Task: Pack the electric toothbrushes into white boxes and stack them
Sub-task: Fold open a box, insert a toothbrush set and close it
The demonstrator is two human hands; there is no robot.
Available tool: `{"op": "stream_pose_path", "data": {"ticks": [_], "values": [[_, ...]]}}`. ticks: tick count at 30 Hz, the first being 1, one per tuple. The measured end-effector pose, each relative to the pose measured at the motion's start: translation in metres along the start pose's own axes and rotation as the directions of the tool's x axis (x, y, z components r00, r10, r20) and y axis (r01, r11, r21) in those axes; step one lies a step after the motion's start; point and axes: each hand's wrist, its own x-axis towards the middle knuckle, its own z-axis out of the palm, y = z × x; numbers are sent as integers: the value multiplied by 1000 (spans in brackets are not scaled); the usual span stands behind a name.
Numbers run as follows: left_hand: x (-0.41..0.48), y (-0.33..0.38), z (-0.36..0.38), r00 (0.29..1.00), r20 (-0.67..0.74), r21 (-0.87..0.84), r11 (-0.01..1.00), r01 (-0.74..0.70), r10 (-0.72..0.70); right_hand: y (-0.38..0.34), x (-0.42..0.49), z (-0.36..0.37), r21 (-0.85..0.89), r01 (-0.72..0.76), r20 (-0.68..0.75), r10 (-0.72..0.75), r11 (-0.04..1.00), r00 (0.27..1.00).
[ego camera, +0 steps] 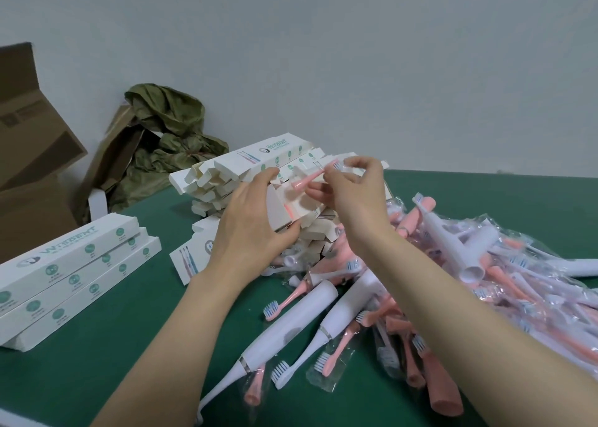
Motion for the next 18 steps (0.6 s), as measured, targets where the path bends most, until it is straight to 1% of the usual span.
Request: {"op": "stream_pose_path", "data": {"ticks": [3,5,8,10,13,15,18], "values": [[1,-2,0,1000,9,19,1000,0,0,4,-3,-2,-83,161,59,-156,983,986],[1,-2,1,1000,8,20,1000,4,-4,7,-7,-1,-151,241,82,-231,959,970],[0,0,2,1000,-13,12,1000,-19,19,10,-9,1,-215,282,14,-285,935,958],[0,0,1,999,-15,16,999,-30,30,12,-10,3,-231,292,7,-299,928,954],[0,-2,2,1000,-3,6,1000,-28,28,18,-17,8,-322,371,131,-347,871,929],[1,-3,3,1000,-7,0,1000,-23,23,19,-19,10,-392,408,217,-348,825,912],[2,-2,5,1000,-9,-1,1000,-20,20,16,-16,9,-494,452,286,-352,743,891]]}}
